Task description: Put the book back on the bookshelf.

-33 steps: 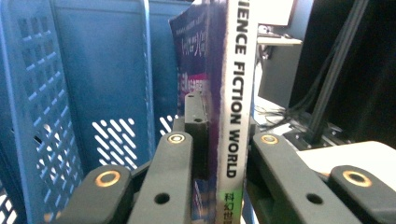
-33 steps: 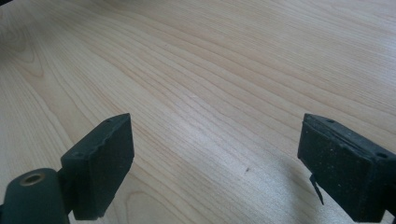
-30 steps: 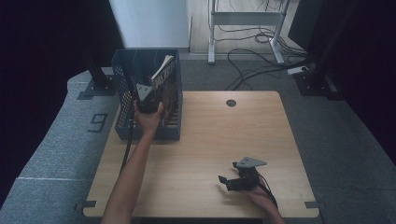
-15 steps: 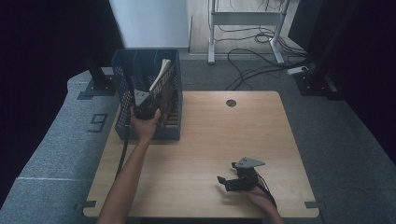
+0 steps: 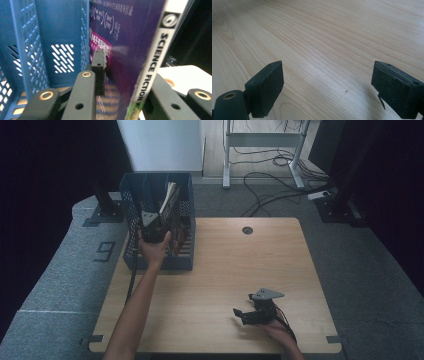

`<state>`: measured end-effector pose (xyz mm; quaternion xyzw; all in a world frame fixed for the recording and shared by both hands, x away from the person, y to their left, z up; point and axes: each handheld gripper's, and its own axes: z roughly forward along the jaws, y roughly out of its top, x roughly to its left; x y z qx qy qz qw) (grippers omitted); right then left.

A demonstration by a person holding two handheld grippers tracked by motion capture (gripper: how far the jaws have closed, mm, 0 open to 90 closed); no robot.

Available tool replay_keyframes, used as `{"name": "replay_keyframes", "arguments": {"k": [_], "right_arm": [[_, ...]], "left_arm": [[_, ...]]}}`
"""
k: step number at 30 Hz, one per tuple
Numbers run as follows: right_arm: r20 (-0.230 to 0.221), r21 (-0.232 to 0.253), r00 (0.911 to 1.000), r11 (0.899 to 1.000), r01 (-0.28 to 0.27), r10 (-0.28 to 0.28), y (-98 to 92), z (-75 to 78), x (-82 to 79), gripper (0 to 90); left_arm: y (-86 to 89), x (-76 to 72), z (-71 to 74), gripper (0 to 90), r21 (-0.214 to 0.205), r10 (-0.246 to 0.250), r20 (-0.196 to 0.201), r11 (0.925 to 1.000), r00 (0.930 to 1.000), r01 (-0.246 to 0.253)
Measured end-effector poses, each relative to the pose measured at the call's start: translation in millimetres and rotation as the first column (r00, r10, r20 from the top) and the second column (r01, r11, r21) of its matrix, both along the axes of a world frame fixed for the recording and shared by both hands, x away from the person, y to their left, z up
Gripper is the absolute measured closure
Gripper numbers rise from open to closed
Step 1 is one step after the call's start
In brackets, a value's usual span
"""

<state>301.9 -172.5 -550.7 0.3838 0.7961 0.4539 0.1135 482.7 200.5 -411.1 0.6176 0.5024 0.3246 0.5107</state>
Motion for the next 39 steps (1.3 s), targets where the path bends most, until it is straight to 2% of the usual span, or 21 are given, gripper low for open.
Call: {"name": "replay_keyframes", "arguments": {"k": [2, 3, 5, 14, 18, 21, 26, 39], "right_arm": [[0.0, 0.001, 1.0, 1.0, 0.001, -0.001, 0.1, 0.1, -0.1, 10.2], [-0.002, -0.001, 1.0, 1.0, -0.001, 0.001, 0.1, 0.1, -0.3, 10.5], [-0.002, -0.001, 1.0, 1.0, -0.002, 0.002, 0.2, 0.1, -0.3, 10.5], [-0.003, -0.002, 1.0, 1.0, 0.002, -0.002, -1.1, -0.5, 0.5, 10.5], [-0.003, -0.001, 1.0, 1.0, 0.004, -0.004, -1.8, -0.5, 0.6, 10.5], [-0.004, 0.0, 1.0, 1.0, 0.005, -0.005, -2.1, -0.7, 0.8, 10.5], [-0.006, -0.001, 1.0, 1.0, 0.005, -0.005, -2.6, -1.5, 1.7, 10.5], [-0.011, 0.0, 0.9999, 1.0, 0.002, -0.002, -2.1, -1.8, 1.0, 10.6]], "left_arm": [[-0.5, 2.0, 1.4, 77.1, 0.01, 0.011, -0.002, 0.9999, 0.9999, -0.011], [-1.4, 2.6, 2.1, 81.9, 0.024, 0.024, 0.0, 0.9994, 0.9997, -0.024], [-1.6, 3.5, 2.5, 82.2, 0.025, 0.026, 0.0, 0.9993, 0.9997, -0.026], [-5.2, 5.3, 2.9, 82.7, 0.005, 0.048, 0.067, 0.9988, 0.9966, -0.048], [-4.9, 8.7, 3.0, 82.7, -0.013, 0.059, 0.08, 0.9982, 0.995, -0.058], [-4.6, 10.5, 4.3, 82.7, -0.018, 0.064, 0.089, 0.9979, 0.994, -0.063], [-6.2, 12.2, 9.5, 82.7, -0.009, 0.068, 0.125, 0.9977, 0.9898, -0.067], [-11.2, 14.4, 5.9, 82.5, 0.001, 0.053, 0.126, 0.9986, 0.9906, -0.054]]}}
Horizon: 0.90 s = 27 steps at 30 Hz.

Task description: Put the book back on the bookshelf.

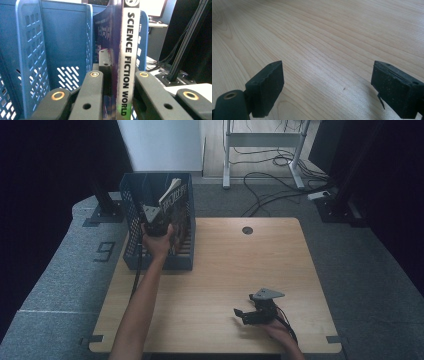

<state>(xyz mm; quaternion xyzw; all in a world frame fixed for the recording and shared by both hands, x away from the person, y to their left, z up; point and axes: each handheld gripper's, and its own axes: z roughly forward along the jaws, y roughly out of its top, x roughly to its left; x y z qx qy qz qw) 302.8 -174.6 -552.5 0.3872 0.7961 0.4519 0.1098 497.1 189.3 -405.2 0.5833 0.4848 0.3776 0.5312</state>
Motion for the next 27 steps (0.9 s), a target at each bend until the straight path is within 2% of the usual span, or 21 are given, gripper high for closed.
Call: {"name": "replay_keyframes", "arguments": {"k": [14, 22, 27], "right_arm": [[0.005, -0.006, 0.9999, 1.0, -0.01, 0.011, 3.7, 0.5, -1.3, 10.6], [0.008, -0.008, 0.9999, 1.0, -0.011, 0.012, 4.6, 0.6, -1.5, 10.7], [0.011, -0.009, 0.9998, 1.0, -0.013, 0.013, 5.2, 1.5, -2.3, 10.7]], "left_arm": [[-1.2, -17.1, -4.2, 81.6, -0.009, -0.061, -0.037, 0.9981, 0.9974, 0.061], [-14.0, -30.4, -11.1, 78.1, 0.013, -0.109, -0.058, 0.9938, 0.9923, 0.11], [-19.3, -30.7, -10.0, 73.9, 0.004, -0.135, -0.075, 0.9907, 0.9879, 0.136]]}}
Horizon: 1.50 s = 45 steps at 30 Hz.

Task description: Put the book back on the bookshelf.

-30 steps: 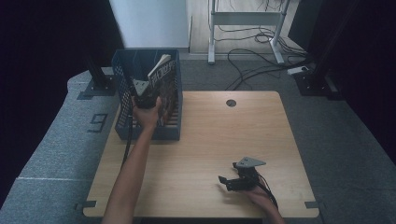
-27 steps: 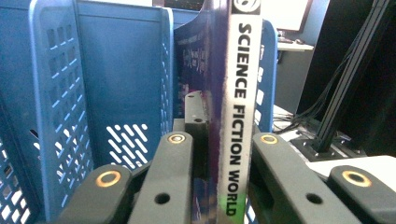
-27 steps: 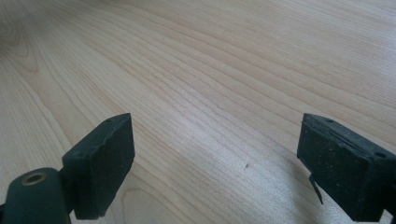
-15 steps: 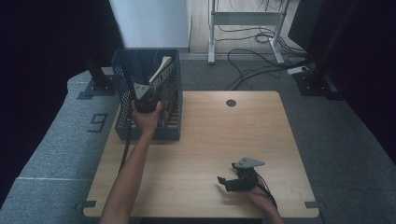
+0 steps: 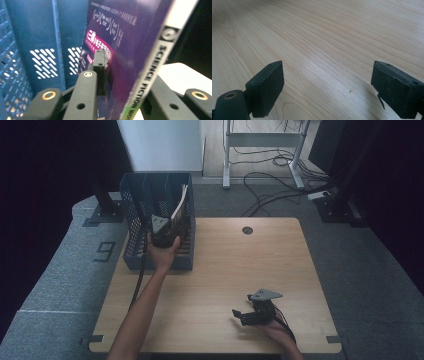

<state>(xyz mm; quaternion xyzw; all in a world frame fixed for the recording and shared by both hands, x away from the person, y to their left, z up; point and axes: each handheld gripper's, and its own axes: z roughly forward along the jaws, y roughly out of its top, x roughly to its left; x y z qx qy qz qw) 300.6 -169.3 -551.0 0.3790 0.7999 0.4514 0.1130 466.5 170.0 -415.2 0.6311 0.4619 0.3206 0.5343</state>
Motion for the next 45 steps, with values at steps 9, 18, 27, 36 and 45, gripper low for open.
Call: {"name": "replay_keyframes", "arguments": {"k": [9, 18, 27, 36, 45], "right_arm": [[-0.002, 0.002, 1.0, 1.0, 0.004, -0.004, -2.3, 0.7, 0.2, 10.7], [0.0, 0.0, 1.0, 1.0, 0.001, -0.001, -2.9, 0.9, 0.2, 10.7], [-0.004, -0.003, 1.0, 1.0, 0.002, -0.002, -2.4, 0.5, 0.4, 10.7], [-0.006, 0.001, 1.0, 1.0, 0.005, -0.005, -4.0, 0.2, 0.9, 10.7], [-0.011, 0.003, 0.9999, 1.0, 0.008, -0.008, -5.2, -1.0, 2.2, 10.7]], "left_arm": [[0.7, 14.0, 12.6, 71.5, 0.0, -0.001, -0.057, 1.0, 0.9984, 0.001], [0.3, 15.1, 17.9, 81.1, 0.048, 0.036, -0.045, 0.9983, 0.9983, -0.034], [2.8, 16.7, 20.6, 82.5, -0.011, 0.042, -0.03, 0.999, 0.9987, -0.042], [3.7, 25.4, 24.1, 82.6, -0.035, 0.068, -0.021, 0.997, 0.9974, -0.069], [-0.3, 39.8, 29.2, 82.6, -0.078, 0.101, 0.011, 0.9919, 0.9948, -0.1]]}}
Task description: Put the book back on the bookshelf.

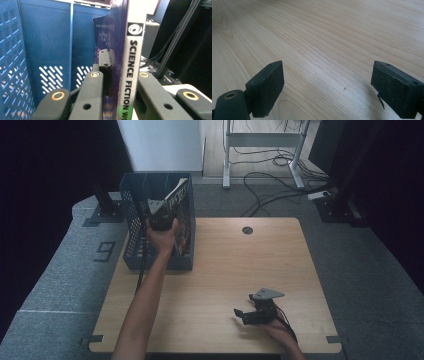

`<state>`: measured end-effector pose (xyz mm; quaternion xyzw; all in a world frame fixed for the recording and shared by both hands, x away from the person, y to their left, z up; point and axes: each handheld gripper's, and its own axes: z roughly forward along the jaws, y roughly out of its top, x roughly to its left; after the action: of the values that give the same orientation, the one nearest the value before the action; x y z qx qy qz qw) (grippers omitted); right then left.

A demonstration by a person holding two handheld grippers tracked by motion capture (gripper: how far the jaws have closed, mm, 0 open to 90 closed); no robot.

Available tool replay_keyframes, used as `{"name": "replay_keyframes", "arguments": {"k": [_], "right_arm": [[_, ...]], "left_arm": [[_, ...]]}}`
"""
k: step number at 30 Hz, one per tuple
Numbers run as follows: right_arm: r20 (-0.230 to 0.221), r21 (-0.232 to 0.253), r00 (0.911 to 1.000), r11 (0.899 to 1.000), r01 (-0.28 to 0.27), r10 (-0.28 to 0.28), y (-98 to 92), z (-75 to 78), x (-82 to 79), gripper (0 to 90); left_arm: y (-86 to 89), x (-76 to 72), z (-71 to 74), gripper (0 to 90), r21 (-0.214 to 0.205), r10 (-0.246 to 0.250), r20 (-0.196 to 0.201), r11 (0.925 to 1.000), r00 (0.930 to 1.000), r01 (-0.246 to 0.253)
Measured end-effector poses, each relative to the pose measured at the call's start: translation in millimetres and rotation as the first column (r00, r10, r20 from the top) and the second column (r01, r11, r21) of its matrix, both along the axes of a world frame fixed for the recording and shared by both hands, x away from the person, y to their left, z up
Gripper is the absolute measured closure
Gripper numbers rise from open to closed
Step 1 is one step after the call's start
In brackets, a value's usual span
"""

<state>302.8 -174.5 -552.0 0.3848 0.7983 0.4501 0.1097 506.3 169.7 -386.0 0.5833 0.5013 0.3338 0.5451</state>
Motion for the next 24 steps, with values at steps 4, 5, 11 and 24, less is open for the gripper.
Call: {"name": "replay_keyframes", "arguments": {"k": [4, 5, 11, 24], "right_arm": [[-0.005, 0.005, 1.0, 1.0, 0.004, -0.004, -2.3, 0.1, 0.3, 10.7], [-0.004, 0.005, 1.0, 1.0, 0.007, -0.007, -2.8, 0.1, 0.4, 10.7], [-0.004, 0.007, 0.9999, 1.0, 0.01, -0.01, -4.1, -0.6, 1.3, 11.0], [-0.004, 0.001, 1.0, 1.0, 0.003, -0.003, -1.1, -0.4, -0.7, 11.0]], "left_arm": [[-5.4, 3.0, 2.3, 82.6, 0.002, 0.016, 0.036, 0.9999, 0.9992, -0.016], [-5.7, 3.5, 3.5, 82.6, 0.007, 0.019, 0.043, 0.9998, 0.9989, -0.02], [-11.7, 1.8, 8.2, 82.6, 0.05, 0.01, 0.073, 0.9987, 0.9973, -0.014], [-31.9, -10.3, -12.6, 81.1, 0.084, -0.065, 0.09, 0.9948, 0.9938, 0.057]]}}
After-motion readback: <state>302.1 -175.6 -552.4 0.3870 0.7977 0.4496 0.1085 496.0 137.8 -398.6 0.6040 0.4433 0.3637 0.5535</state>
